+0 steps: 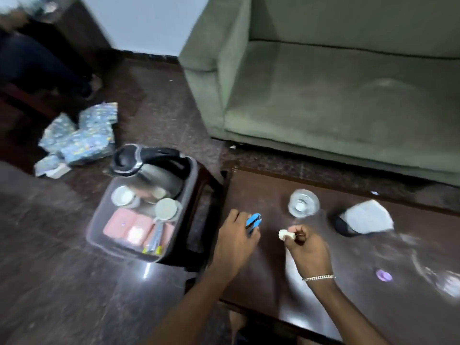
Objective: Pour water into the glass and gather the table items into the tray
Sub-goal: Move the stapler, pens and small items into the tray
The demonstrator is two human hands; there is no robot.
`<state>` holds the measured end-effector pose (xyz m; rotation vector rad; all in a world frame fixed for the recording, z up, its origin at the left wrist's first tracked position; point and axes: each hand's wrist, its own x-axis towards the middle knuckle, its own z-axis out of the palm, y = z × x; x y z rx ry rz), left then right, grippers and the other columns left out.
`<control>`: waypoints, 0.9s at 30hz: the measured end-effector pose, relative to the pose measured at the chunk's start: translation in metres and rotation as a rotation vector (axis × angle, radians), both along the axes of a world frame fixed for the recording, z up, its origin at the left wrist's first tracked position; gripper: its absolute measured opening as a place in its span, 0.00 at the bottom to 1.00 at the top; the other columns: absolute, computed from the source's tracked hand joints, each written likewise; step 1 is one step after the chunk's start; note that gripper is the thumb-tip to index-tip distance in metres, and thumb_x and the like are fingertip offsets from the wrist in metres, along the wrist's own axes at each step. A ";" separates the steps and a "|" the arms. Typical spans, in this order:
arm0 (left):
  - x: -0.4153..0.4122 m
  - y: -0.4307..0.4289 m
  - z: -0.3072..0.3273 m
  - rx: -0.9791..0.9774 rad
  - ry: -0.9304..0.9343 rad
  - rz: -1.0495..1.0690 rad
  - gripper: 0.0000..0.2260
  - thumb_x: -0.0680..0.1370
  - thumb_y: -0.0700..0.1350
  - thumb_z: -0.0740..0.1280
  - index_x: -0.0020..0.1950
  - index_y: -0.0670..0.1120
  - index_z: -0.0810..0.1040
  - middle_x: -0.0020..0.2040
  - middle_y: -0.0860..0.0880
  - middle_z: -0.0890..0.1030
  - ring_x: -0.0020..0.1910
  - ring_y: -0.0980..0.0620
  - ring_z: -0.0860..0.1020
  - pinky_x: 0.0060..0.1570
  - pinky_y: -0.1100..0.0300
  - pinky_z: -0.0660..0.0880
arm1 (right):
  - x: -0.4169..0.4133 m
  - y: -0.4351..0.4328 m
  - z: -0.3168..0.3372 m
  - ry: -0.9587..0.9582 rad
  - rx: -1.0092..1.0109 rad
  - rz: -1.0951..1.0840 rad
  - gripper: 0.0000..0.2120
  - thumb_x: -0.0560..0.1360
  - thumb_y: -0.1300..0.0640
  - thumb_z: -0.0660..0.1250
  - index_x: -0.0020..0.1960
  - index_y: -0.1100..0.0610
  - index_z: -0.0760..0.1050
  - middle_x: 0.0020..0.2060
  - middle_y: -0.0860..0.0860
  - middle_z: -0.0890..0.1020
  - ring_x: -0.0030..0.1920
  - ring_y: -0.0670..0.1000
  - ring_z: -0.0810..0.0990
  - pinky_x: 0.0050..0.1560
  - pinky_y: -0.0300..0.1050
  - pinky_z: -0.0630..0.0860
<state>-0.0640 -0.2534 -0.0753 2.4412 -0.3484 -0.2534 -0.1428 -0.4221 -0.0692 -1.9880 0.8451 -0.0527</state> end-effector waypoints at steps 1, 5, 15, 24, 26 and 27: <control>0.010 0.024 0.008 0.000 -0.015 0.038 0.11 0.73 0.51 0.68 0.53 0.49 0.79 0.51 0.50 0.76 0.46 0.45 0.81 0.47 0.49 0.78 | 0.018 0.019 0.008 -0.024 0.023 0.046 0.07 0.70 0.61 0.76 0.43 0.53 0.80 0.37 0.48 0.84 0.39 0.39 0.80 0.39 0.23 0.68; 0.045 0.119 0.031 0.040 -0.075 0.189 0.11 0.72 0.49 0.72 0.54 0.49 0.80 0.51 0.48 0.79 0.47 0.43 0.81 0.45 0.52 0.76 | 0.075 0.093 0.024 -0.100 0.109 0.235 0.08 0.69 0.59 0.76 0.43 0.48 0.79 0.38 0.45 0.84 0.39 0.42 0.82 0.44 0.40 0.78; 0.088 0.287 0.020 0.269 0.093 0.350 0.12 0.70 0.50 0.72 0.48 0.43 0.81 0.46 0.44 0.81 0.43 0.39 0.81 0.41 0.51 0.75 | 0.160 0.256 0.012 -0.179 -0.002 0.728 0.04 0.69 0.60 0.69 0.44 0.56 0.79 0.41 0.52 0.81 0.43 0.53 0.80 0.48 0.50 0.78; 0.083 0.303 -0.010 0.440 0.172 0.272 0.14 0.73 0.51 0.73 0.50 0.42 0.82 0.48 0.40 0.81 0.47 0.37 0.81 0.43 0.50 0.75 | 0.192 0.316 -0.012 -0.049 -0.397 1.085 0.09 0.75 0.63 0.64 0.55 0.62 0.76 0.52 0.60 0.79 0.55 0.62 0.78 0.50 0.51 0.74; 0.082 0.303 -0.013 0.445 0.154 0.303 0.14 0.74 0.51 0.73 0.52 0.41 0.82 0.49 0.39 0.81 0.48 0.36 0.81 0.44 0.48 0.76 | 0.197 0.320 -0.015 -0.046 -0.451 1.142 0.09 0.76 0.64 0.64 0.56 0.62 0.76 0.53 0.60 0.78 0.57 0.62 0.77 0.50 0.51 0.74; 0.082 0.304 -0.014 0.444 0.152 0.316 0.15 0.74 0.51 0.73 0.52 0.41 0.81 0.49 0.39 0.81 0.48 0.36 0.81 0.44 0.48 0.76 | 0.199 0.322 -0.018 -0.055 -0.465 1.166 0.09 0.76 0.63 0.65 0.56 0.61 0.76 0.54 0.59 0.78 0.57 0.62 0.77 0.50 0.51 0.75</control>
